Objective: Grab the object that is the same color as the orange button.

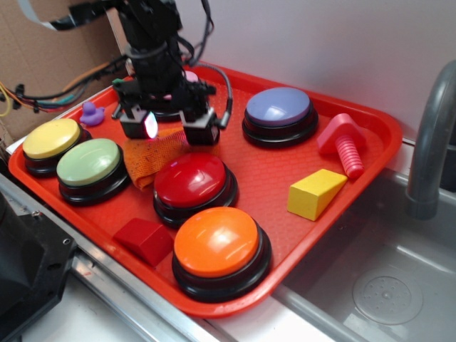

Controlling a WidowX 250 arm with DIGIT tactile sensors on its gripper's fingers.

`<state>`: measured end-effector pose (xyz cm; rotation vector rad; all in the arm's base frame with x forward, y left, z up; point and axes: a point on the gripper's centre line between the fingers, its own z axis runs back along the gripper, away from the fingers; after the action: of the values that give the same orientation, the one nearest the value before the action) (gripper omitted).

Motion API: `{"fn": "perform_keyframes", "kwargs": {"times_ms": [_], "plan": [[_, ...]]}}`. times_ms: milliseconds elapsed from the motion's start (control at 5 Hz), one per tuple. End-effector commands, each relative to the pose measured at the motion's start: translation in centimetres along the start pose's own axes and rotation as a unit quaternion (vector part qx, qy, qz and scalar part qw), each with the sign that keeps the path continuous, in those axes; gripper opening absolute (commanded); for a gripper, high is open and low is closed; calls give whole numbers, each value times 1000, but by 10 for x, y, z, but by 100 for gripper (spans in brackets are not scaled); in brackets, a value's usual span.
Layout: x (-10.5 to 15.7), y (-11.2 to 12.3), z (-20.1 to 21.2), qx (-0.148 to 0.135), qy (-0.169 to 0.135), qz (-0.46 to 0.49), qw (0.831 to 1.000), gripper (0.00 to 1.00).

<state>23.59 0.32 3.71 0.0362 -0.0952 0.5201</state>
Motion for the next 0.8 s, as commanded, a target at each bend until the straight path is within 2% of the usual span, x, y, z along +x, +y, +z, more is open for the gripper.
{"fn": "perform_keyframes", "kwargs": {"times_ms": [0, 200, 600], "plan": [[10, 0, -5, -11, -33, 2, 999, 100], [10, 2, -7, -8, -33, 1, 999, 0], [10, 5, -11, 2, -25, 3, 1000, 0]]}}
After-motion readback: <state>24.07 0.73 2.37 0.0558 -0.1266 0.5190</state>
